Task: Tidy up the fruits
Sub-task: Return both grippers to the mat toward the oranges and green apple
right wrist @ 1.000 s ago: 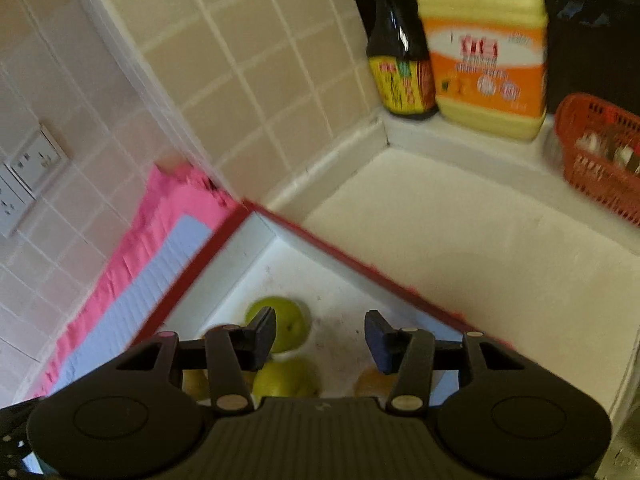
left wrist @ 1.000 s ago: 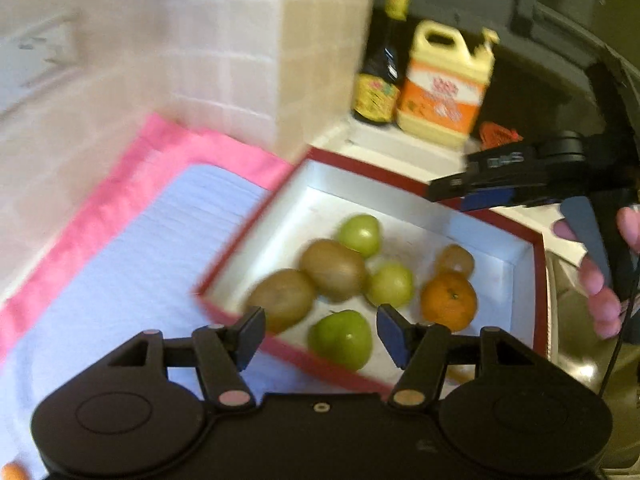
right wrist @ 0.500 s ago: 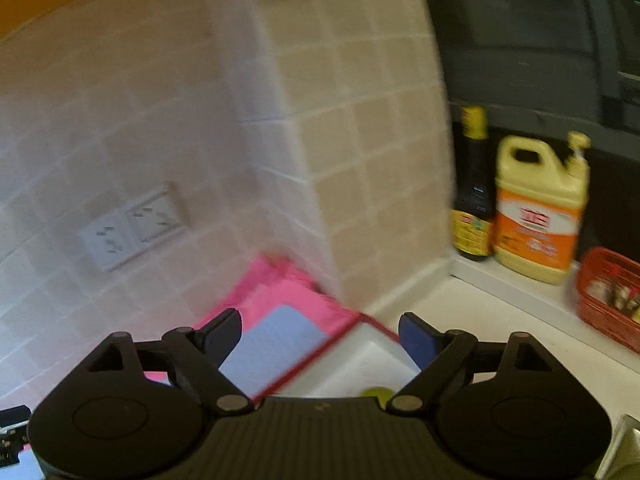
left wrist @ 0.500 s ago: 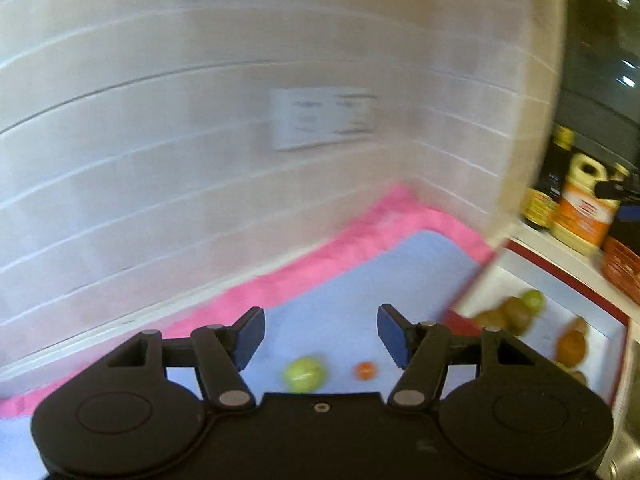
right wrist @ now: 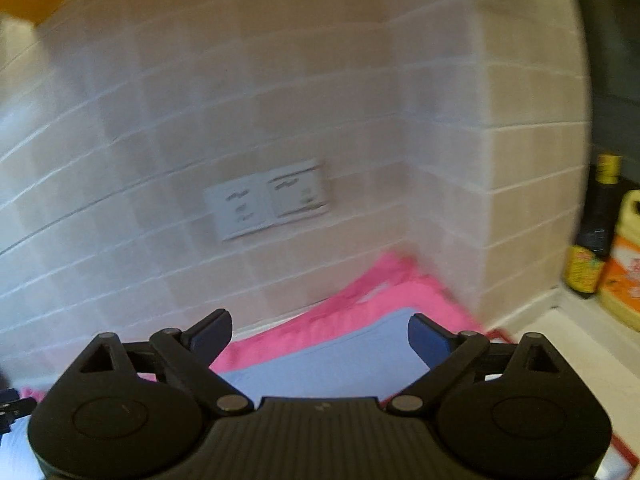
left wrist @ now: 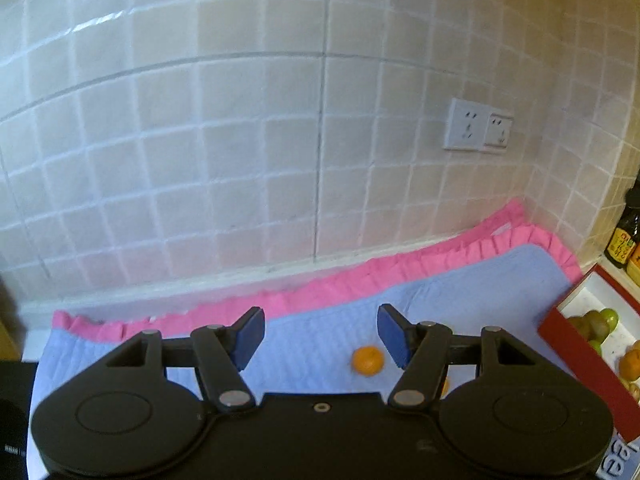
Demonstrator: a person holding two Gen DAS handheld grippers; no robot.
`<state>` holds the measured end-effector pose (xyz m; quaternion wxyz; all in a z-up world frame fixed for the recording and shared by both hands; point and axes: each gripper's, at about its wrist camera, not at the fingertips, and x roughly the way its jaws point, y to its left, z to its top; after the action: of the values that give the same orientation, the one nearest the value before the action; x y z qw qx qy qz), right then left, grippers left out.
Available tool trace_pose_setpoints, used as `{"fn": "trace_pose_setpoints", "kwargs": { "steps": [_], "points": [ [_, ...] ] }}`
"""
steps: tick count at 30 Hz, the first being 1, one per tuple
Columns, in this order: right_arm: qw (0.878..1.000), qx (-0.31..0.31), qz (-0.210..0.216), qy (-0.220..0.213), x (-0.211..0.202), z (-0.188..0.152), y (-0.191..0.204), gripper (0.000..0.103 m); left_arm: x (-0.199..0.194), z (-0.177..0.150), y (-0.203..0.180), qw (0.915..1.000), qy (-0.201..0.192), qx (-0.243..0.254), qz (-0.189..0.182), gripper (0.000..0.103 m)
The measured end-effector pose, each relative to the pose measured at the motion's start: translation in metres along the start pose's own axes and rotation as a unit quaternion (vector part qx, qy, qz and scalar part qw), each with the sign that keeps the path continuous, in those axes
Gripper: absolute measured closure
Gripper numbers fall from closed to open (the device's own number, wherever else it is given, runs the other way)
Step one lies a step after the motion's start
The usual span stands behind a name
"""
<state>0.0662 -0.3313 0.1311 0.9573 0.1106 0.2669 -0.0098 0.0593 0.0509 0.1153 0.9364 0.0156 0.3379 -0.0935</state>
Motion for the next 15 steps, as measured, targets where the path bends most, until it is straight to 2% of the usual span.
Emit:
{"fn": "trace_pose_setpoints", "kwargs": {
  "steps": [3, 5, 8, 12, 15],
  "points": [
    [0.999, -0.018, 0.030, 0.037, 0.025, -0.009, 0.020, 0.007, 0.005, -0.018, 0.007, 0.9997, 0.020, -0.010, -0.007, 0.028],
    [0.997, -0.031, 0.042, 0.061, 0.043, -0.018, 0.031, 0.011, 0.009, -0.029, 0.007, 0.9992, 0.037, -0.011, -0.012, 0.028],
    [0.992, -0.042, 0.063, 0.103, 0.074, -0.033, 0.045, 0.013, 0.020, -0.046, 0.006, 0.9972, 0.066, -0.017, -0.032, 0.028],
    [0.985, -0.061, 0.074, 0.146, 0.105, -0.057, 0.070, 0.015, 0.039, -0.067, -0.006, 0.9942, 0.100, -0.005, -0.040, 0.028],
    [0.978, -0.079, 0.088, 0.170, 0.123, -0.071, 0.088, 0.021, 0.053, -0.079, -0.014, 0.9905, 0.126, 0.002, -0.056, 0.028]
  ]
}}
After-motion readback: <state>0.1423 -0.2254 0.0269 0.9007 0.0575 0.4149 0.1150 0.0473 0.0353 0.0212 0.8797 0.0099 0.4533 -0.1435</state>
